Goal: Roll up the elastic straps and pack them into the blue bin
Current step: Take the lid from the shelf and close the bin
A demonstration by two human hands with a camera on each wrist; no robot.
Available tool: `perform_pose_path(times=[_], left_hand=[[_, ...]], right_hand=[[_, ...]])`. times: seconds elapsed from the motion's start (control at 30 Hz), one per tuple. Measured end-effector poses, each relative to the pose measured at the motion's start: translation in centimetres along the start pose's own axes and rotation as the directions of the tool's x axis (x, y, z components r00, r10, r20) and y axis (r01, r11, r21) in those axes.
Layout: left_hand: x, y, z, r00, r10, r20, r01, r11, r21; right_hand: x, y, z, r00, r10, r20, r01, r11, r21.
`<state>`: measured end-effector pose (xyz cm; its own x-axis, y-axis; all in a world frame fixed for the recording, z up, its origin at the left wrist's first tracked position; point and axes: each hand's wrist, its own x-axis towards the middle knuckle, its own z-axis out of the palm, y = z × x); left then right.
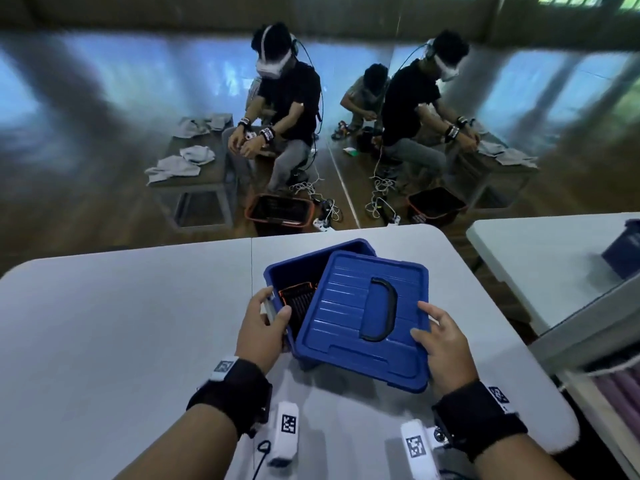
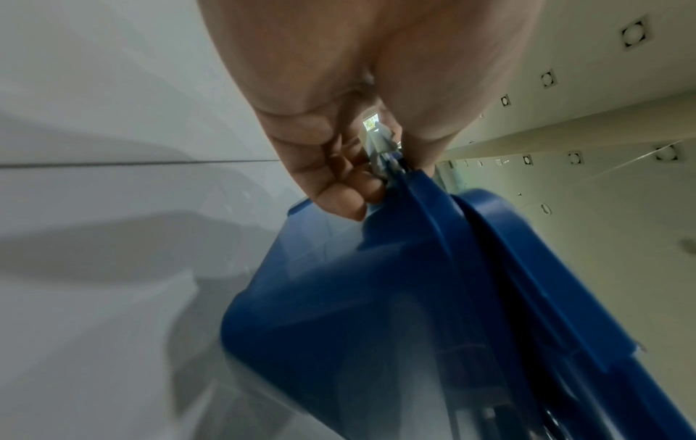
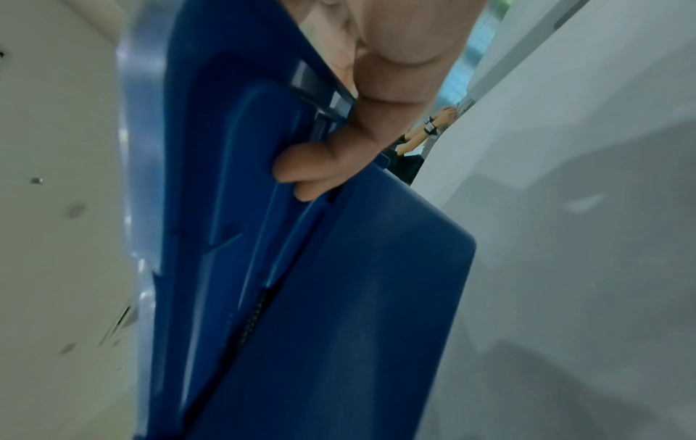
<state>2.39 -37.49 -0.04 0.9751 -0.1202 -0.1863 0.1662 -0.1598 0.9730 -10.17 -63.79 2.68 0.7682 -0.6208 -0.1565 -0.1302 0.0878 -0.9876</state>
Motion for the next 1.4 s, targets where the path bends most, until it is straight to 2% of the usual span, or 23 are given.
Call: perform_pose_path(times=[0.17,0.27,0.33,0.4,0.53,0.6,0.63,0.7,0.77,0.97,1.13,1.2,1.4], left_hand=[[-0.2,0.3,0.1,1.000,-0.013,-0.018,0.013,1.000,-0.008],[-0.4,0.4,0.2,0.997,-0.031,-0.070,0.031,0.999,0.007],[-0.9,0.2,0.3,0.992,-0.008,-0.125,0.011,1.000,0.024],[-1.5,0.0,0.6,0.984,0.003,-0.176,-0.003,1.000,-0.003],[-2.9,0.1,1.3,0.966,-0.044,-0.254,0.010,0.991,-0.134],[-3.3,0.4,1.4,0.962,-0.063,-0.265,0.019,0.986,-0.165],[-3.6,0.7,1.5,0.962,-0.067,-0.265,0.019,0.983,-0.181],[-4.0,1.2,1.7,0.966,-0.062,-0.250,0.014,0.982,-0.188],[-4.1,1.4,1.8,0.968,-0.060,-0.243,0.020,0.986,-0.166],[-4.3,1.5,1.8,0.963,-0.073,-0.259,0.036,0.989,-0.142],[-3.8,1.0,1.6,0.954,-0.070,-0.291,0.046,0.995,-0.089],[-3.5,0.7,1.4,0.948,-0.063,-0.312,0.049,0.997,-0.051],[-2.5,1.1,1.3,0.948,-0.095,-0.305,0.087,0.995,-0.038]], right_hand=[[0.4,0.8,-1.8,0.984,-0.049,0.173,0.087,0.972,-0.219],[1.2,0.3,-3.5,0.937,-0.038,0.347,0.166,0.922,-0.348],[1.8,-0.2,-4.6,0.877,-0.054,0.478,0.299,0.840,-0.453],[2.3,-0.5,-5.2,0.829,-0.100,0.550,0.432,0.739,-0.516],[3.2,0.0,-5.7,0.748,-0.292,0.596,0.638,0.565,-0.523],[3.6,0.0,-5.2,0.667,-0.389,0.635,0.741,0.430,-0.515],[3.9,-0.1,-4.9,0.631,-0.425,0.649,0.775,0.359,-0.519],[4.0,-0.5,-3.8,0.597,-0.457,0.659,0.799,0.273,-0.536],[4.1,-0.6,-2.6,0.583,-0.446,0.679,0.810,0.259,-0.526],[4.7,0.0,0.7,0.543,-0.404,0.736,0.833,0.368,-0.412],[4.5,-0.6,2.6,0.458,-0.387,0.800,0.875,0.355,-0.329],[4.3,-1.0,3.1,0.458,-0.367,0.810,0.876,0.341,-0.341],[4.1,-1.6,3.4,0.517,-0.279,0.809,0.849,0.285,-0.445]])
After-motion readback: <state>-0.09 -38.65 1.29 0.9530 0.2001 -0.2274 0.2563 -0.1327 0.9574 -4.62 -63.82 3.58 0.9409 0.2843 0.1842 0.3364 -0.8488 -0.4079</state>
